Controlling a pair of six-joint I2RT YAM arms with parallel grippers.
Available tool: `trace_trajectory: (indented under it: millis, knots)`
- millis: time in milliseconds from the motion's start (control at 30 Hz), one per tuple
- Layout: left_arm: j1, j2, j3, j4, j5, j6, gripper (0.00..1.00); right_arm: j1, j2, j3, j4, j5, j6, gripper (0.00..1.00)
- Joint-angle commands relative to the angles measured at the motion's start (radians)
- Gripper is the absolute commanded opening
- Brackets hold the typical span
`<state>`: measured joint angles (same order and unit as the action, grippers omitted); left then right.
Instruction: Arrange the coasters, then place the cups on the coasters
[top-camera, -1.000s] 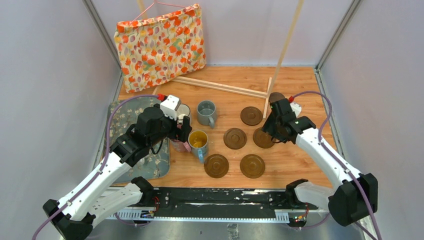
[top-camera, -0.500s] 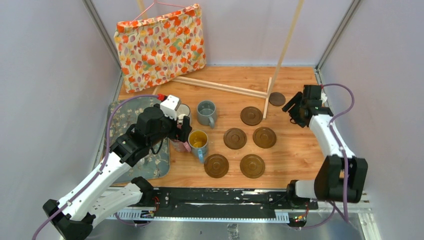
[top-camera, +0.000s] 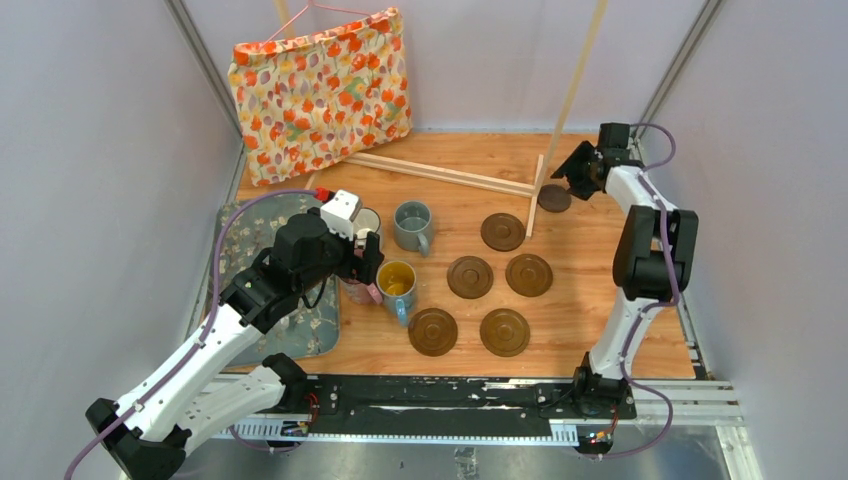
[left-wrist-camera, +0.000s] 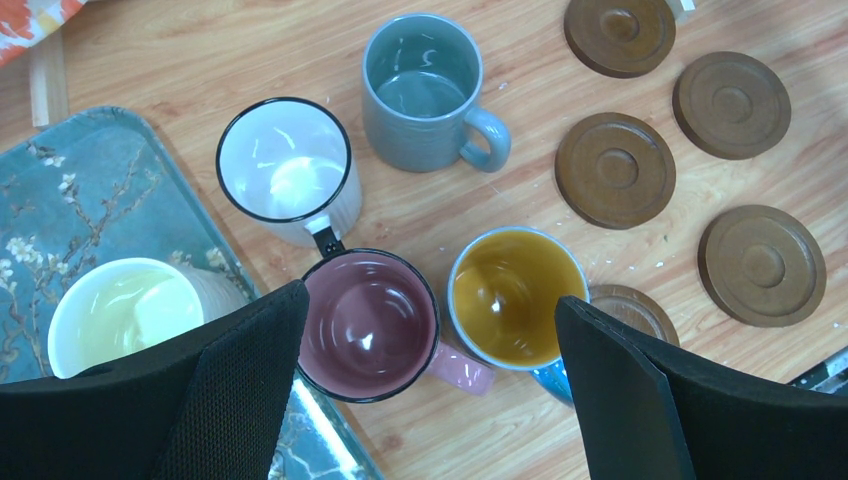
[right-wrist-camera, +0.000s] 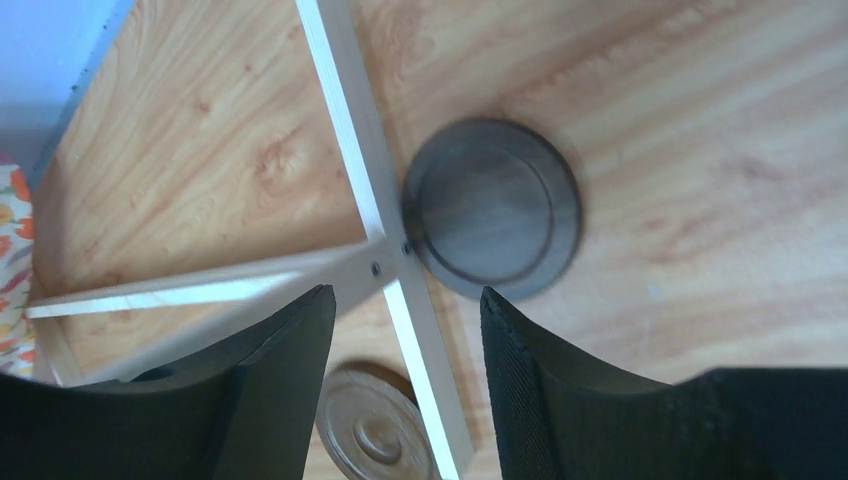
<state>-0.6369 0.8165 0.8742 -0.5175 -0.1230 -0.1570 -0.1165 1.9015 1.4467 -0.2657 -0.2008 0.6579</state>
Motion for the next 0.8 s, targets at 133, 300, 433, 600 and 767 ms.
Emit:
trace_trajectory:
  millis: [133,300,433,600,767]
  knots:
    - [0.006,0.008,-0.007,0.007,-0.003,0.002,1.0,-0.02,0.182,0.195,-0.044,-0.075,0.031,0.39]
    - [0.006,0.009,-0.007,0.007,-0.004,0.002,1.0,-0.016,0.241,0.227,-0.089,-0.051,0.019,0.16]
    - [0.005,0.017,-0.006,0.007,-0.003,0.002,1.0,-0.009,0.258,0.218,-0.134,0.0,-0.002,0.07]
    - [0.006,0.018,-0.007,0.007,-0.005,0.002,1.0,0.002,0.245,0.156,-0.169,0.083,-0.013,0.0]
    - [0.006,0.02,-0.007,0.006,-0.007,0.002,1.0,0.008,0.197,0.084,-0.202,0.196,-0.02,0.0]
